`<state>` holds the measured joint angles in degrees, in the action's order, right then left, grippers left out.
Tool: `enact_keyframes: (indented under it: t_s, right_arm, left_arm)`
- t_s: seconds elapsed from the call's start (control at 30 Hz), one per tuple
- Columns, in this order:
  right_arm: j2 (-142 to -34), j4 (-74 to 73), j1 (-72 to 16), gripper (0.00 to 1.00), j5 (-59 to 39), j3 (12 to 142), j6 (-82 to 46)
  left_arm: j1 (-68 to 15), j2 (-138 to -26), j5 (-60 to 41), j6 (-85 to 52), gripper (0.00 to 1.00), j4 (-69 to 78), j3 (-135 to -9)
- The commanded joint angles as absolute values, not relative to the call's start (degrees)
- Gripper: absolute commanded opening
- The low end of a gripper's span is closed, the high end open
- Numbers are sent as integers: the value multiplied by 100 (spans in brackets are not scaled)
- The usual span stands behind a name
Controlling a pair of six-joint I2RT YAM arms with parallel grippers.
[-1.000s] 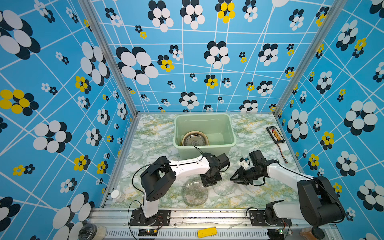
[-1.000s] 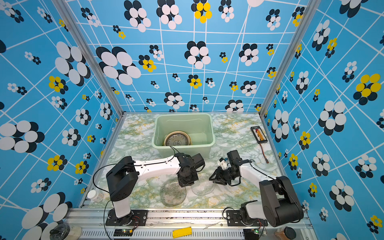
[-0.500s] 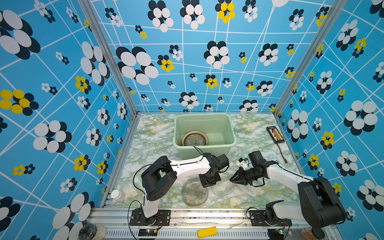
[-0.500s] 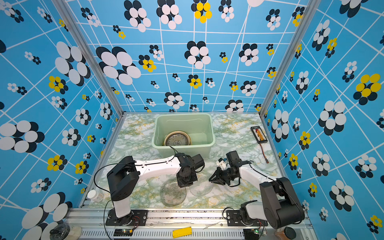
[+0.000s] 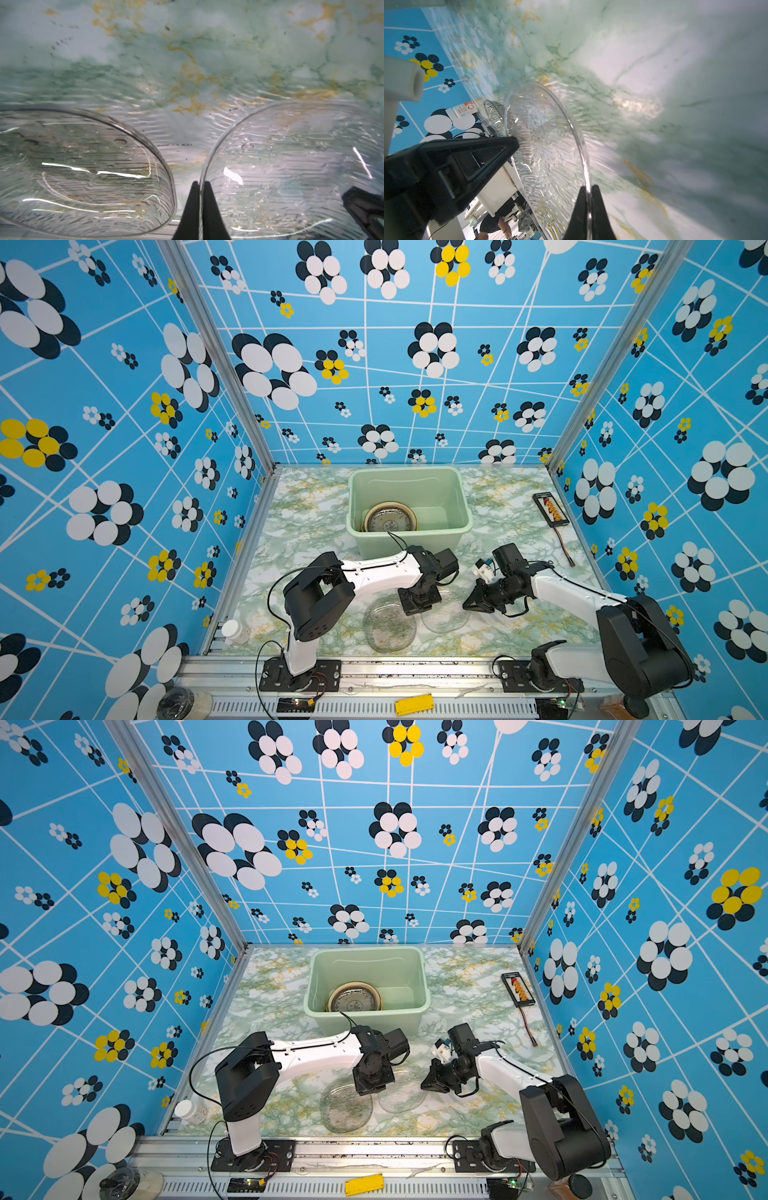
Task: Place the plates into the plastic bin on the countertop
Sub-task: 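Grasp the raised clear plate's rim with the right gripper, then carry the clear plate to the bin with the right gripper while the left releases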
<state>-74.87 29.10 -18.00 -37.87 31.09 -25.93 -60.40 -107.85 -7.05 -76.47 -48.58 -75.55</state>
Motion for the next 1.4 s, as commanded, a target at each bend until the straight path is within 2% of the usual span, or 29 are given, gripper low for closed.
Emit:
enact_keyframes:
  t_s: [0.0,0.2,0.5,0.77,0.93,1.1,1.27,1.37]
  right_arm:
    - [-7053,3518,-1870,0,-3845,3530,-2616]
    - [-6463,4502,-1872,0,-3239,3866,-2674]
    - [-5643,5979,-1871,0,-2483,4643,-2626]
    - [-5300,6634,-1868,0,-2206,5912,-2906]
    - [-5429,6578,-1868,0,-2017,6908,-3360]
    - [-5904,5976,-1872,0,-1952,7641,-3852]
    - [-6820,5575,-1894,0,-1876,8375,-3919]
    - [-7417,5379,-2025,0,-1744,8845,-3900]
  left_arm:
    - [-6093,-10635,-671,-7699,16,-4442,-7600]
    - [-6082,-10088,-502,-7586,41,-4486,-7509]
    - [-6083,-8807,-142,-6868,62,-4656,-7476]
    - [-5907,-7166,938,-5545,72,-4790,-7486]
    - [-5379,-5956,1138,-4780,73,-4238,-7078]
    - [-4517,-5152,619,-4179,78,-4097,-6770]
    - [-3541,-4864,-286,-3927,83,-4276,-6647]
    - [-3062,-4766,-690,-3863,90,-4250,-6551]
